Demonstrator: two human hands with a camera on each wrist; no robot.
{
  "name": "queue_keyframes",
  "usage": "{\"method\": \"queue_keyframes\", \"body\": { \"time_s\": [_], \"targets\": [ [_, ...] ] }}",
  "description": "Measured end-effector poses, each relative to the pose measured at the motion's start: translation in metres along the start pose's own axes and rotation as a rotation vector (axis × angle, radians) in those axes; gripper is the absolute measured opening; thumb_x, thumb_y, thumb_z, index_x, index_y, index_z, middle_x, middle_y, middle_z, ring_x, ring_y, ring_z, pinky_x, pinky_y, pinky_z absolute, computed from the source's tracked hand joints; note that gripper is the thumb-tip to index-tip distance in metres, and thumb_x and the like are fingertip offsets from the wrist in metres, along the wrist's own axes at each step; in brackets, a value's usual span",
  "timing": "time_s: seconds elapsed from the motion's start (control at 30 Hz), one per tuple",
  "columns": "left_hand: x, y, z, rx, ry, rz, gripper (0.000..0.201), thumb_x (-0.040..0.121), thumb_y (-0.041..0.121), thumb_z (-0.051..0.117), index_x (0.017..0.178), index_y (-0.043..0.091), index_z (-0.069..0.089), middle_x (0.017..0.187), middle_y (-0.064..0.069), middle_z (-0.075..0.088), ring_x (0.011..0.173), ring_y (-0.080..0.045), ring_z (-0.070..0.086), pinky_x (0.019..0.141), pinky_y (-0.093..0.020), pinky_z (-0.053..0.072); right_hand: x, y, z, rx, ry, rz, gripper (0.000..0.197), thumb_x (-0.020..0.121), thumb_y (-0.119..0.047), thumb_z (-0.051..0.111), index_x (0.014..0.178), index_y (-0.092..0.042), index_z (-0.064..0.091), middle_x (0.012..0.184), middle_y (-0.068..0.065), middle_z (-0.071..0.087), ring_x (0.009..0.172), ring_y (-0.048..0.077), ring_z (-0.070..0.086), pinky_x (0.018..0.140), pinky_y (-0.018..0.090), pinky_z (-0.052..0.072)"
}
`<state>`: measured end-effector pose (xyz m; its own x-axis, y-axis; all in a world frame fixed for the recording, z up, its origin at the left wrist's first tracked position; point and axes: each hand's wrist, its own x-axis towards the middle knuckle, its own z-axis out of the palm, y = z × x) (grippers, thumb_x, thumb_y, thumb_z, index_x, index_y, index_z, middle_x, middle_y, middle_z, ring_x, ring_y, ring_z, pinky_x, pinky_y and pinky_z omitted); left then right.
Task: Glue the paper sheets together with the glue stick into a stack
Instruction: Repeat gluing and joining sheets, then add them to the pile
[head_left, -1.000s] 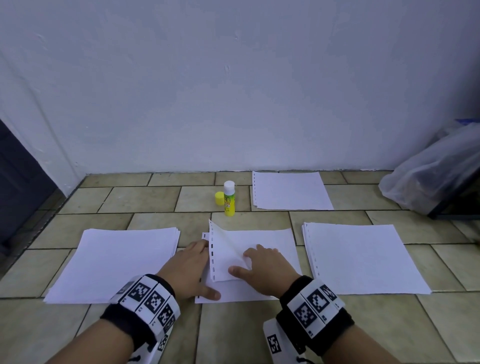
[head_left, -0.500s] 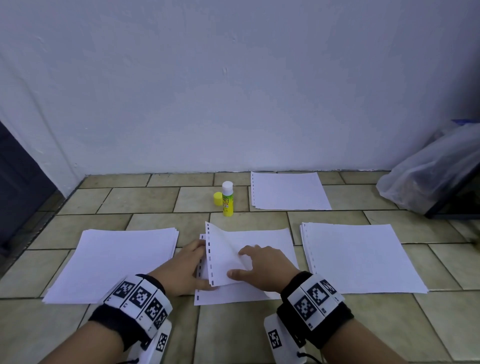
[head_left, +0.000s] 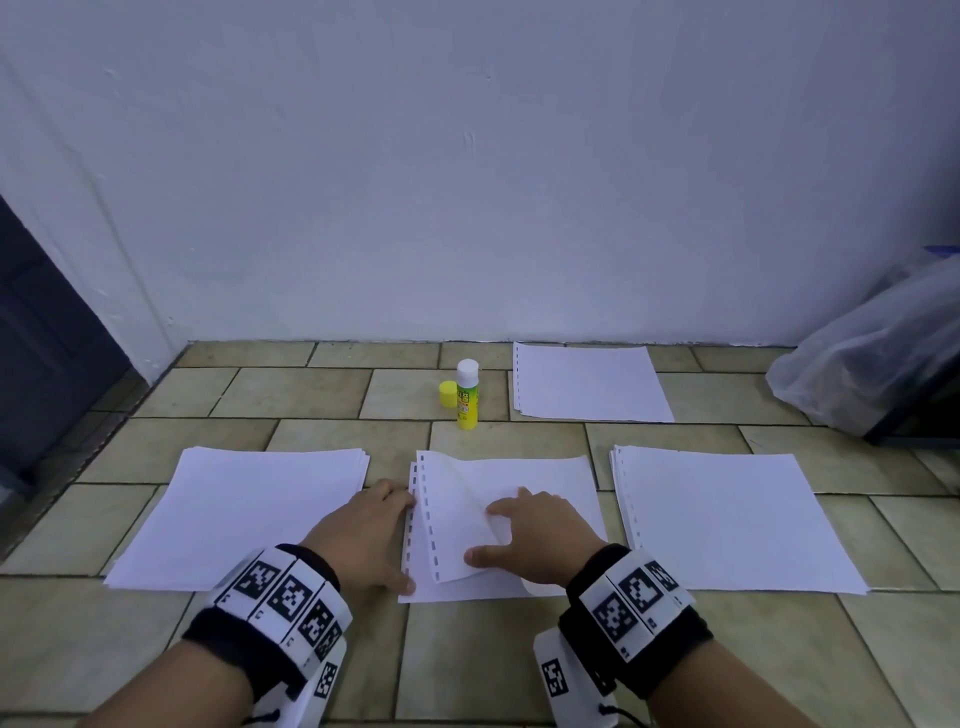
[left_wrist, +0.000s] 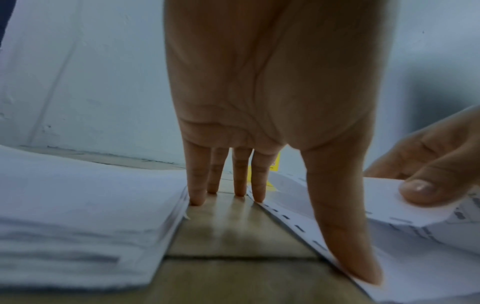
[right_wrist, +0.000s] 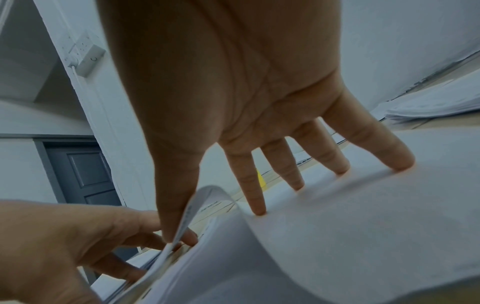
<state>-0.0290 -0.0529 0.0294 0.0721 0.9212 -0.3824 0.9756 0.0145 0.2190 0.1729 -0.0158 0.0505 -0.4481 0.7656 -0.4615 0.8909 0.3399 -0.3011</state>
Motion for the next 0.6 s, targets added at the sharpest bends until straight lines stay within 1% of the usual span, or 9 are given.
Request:
{"method": "queue_keyframes", "body": {
  "time_s": [0.03, 0.07, 0.13, 0.17, 0.2, 0.27, 0.37, 0.47, 0.6],
  "targets": [
    [0.000, 0.000, 0.000, 0.000, 0.005, -0.002, 0.097, 0.068, 0.045, 0.080, 0.146, 0.021, 0.027, 0.148, 0.008, 0.025, 0.132, -0.012, 0.034, 0.105, -0.028, 0.038, 0.002, 0.000, 0.003, 0.013, 0.010, 0.001, 0.078, 0.083, -0.065, 0.055, 0.146, -0.023, 0.034, 0.145, 0.007, 0.041, 0.131, 0.025, 0.040, 0.112, 0.038, 0.024],
    [0.000, 0.000, 0.000, 0.000, 0.010, -0.003, 0.097, 0.068, 0.045, 0.080, 0.145, 0.021, 0.027, 0.148, 0.008, 0.026, 0.132, -0.012, 0.035, 0.105, -0.028, 0.039, 0.004, 0.001, 0.006, 0.036, 0.022, 0.003, 0.085, 0.080, -0.066, 0.057, 0.148, -0.023, 0.028, 0.144, 0.007, 0.042, 0.130, 0.028, 0.041, 0.112, 0.040, 0.025],
    [0.000, 0.001, 0.000, 0.005, 0.016, -0.005, 0.096, 0.068, 0.045, 0.080, 0.145, 0.021, 0.028, 0.148, 0.008, 0.026, 0.131, -0.012, 0.035, 0.104, -0.028, 0.039, 0.008, 0.001, 0.011, 0.082, 0.040, 0.008, 0.099, 0.074, -0.068, 0.062, 0.150, -0.028, 0.011, 0.141, 0.009, 0.043, 0.128, 0.034, 0.041, 0.110, 0.047, 0.029],
    [0.000, 0.001, 0.000, 0.006, 0.017, -0.005, 0.095, 0.068, 0.045, 0.080, 0.144, 0.022, 0.029, 0.147, 0.008, 0.027, 0.131, -0.012, 0.036, 0.103, -0.028, 0.040, 0.010, 0.002, 0.013, 0.085, 0.040, 0.008, 0.102, 0.073, -0.068, 0.062, 0.150, -0.031, 0.007, 0.140, 0.009, 0.043, 0.128, 0.036, 0.040, 0.109, 0.049, 0.030],
    [0.000, 0.001, -0.001, 0.007, 0.017, -0.004, 0.095, 0.067, 0.046, 0.081, 0.144, 0.022, 0.029, 0.146, 0.008, 0.027, 0.130, -0.012, 0.036, 0.103, -0.028, 0.041, 0.011, 0.003, 0.013, 0.073, 0.030, 0.007, 0.100, 0.074, -0.068, 0.062, 0.150, -0.033, 0.006, 0.140, 0.010, 0.042, 0.128, 0.037, 0.040, 0.110, 0.050, 0.030],
    [0.000, 0.000, -0.001, 0.009, 0.016, -0.006, 0.096, 0.066, 0.046, 0.081, 0.143, 0.023, 0.029, 0.145, 0.009, 0.028, 0.128, -0.011, 0.037, 0.101, -0.028, 0.042, 0.012, 0.005, 0.013, 0.045, 0.003, 0.008, 0.095, 0.076, -0.068, 0.060, 0.150, -0.035, 0.011, 0.140, 0.011, 0.040, 0.130, 0.039, 0.036, 0.110, 0.049, 0.030],
    [0.000, 0.000, -0.001, 0.012, 0.023, -0.007, 0.095, 0.066, 0.046, 0.081, 0.143, 0.024, 0.029, 0.144, 0.009, 0.028, 0.128, -0.010, 0.037, 0.100, -0.028, 0.042, 0.015, 0.007, 0.014, 0.034, -0.018, 0.014, 0.094, 0.075, -0.069, 0.060, 0.150, -0.037, 0.015, 0.141, 0.011, 0.039, 0.132, 0.040, 0.032, 0.110, 0.050, 0.031],
    [0.000, 0.001, -0.001, 0.010, 0.027, -0.007, 0.095, 0.066, 0.046, 0.081, 0.142, 0.024, 0.030, 0.144, 0.009, 0.030, 0.127, -0.010, 0.037, 0.100, -0.028, 0.042, 0.019, 0.007, 0.017, 0.030, -0.020, 0.026, 0.095, 0.073, -0.071, 0.061, 0.149, -0.037, 0.017, 0.140, 0.011, 0.040, 0.133, 0.041, 0.031, 0.111, 0.051, 0.030],
    [0.000, 0.001, -0.001, -0.013, 0.029, -0.010, 0.093, 0.064, 0.044, 0.083, 0.140, 0.024, 0.032, 0.141, 0.009, 0.033, 0.125, -0.010, 0.039, 0.100, -0.027, 0.042, 0.024, 0.004, 0.023, 0.020, -0.024, 0.059, 0.087, 0.073, -0.072, 0.059, 0.145, -0.035, 0.028, 0.140, 0.011, 0.038, 0.134, 0.042, 0.028, 0.108, 0.055, 0.030]
  ]
}}
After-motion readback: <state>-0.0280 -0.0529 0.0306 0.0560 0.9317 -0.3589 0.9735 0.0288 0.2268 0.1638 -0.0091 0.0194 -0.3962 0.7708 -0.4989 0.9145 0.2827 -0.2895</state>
